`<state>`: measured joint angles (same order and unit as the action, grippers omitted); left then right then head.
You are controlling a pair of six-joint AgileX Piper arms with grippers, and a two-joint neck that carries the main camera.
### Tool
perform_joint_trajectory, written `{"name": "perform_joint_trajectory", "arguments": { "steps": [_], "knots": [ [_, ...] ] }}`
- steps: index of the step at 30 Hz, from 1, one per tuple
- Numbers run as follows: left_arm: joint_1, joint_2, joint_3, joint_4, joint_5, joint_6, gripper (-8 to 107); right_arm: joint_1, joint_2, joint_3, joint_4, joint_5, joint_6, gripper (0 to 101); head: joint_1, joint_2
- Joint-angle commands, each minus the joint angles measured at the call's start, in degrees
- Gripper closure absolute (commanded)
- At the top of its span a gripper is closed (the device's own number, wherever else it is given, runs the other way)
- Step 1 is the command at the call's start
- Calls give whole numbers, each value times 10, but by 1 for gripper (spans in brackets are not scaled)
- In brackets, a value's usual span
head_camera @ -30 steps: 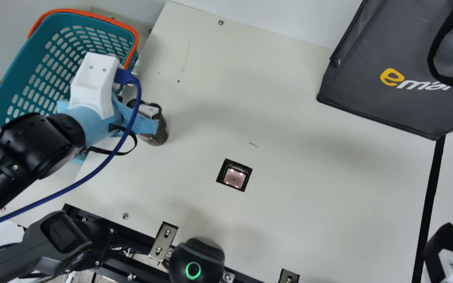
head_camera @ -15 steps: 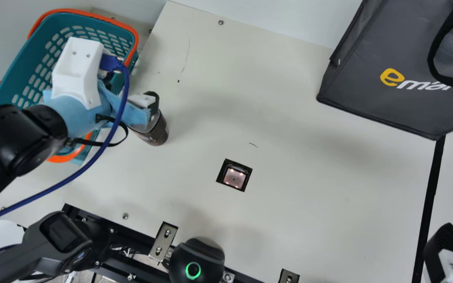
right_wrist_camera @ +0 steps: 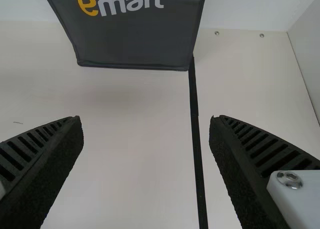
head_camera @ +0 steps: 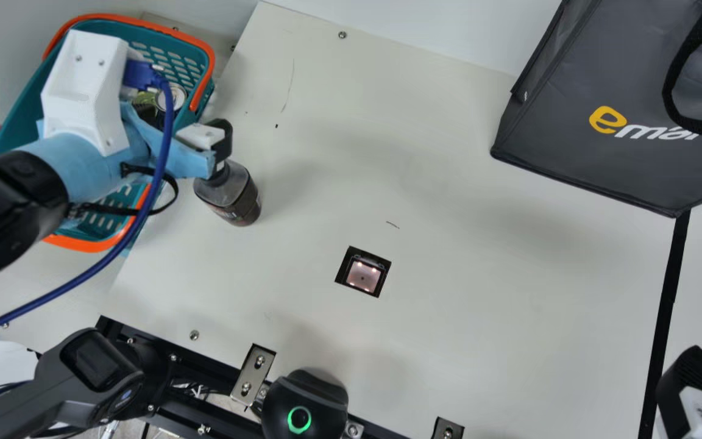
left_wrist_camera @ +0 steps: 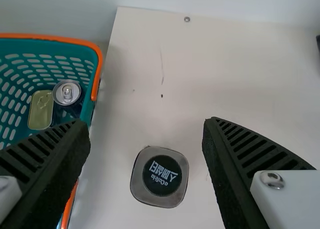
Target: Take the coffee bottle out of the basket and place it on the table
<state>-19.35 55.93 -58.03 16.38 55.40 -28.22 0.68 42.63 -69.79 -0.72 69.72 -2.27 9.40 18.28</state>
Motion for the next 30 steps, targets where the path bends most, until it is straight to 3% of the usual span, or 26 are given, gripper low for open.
{"name": "perform_joint_trajectory", "arguments": {
  "steps": [1, 30],
  "knots": [
    [2, 0, -4, 1, 0, 3, 9, 0, 0, 0, 0, 0, 0, 10, -15, 1],
    [1, 0, -4, 0, 1, 2, 9, 0, 0, 0, 0, 0, 0, 10, -15, 1]
  ]
}}
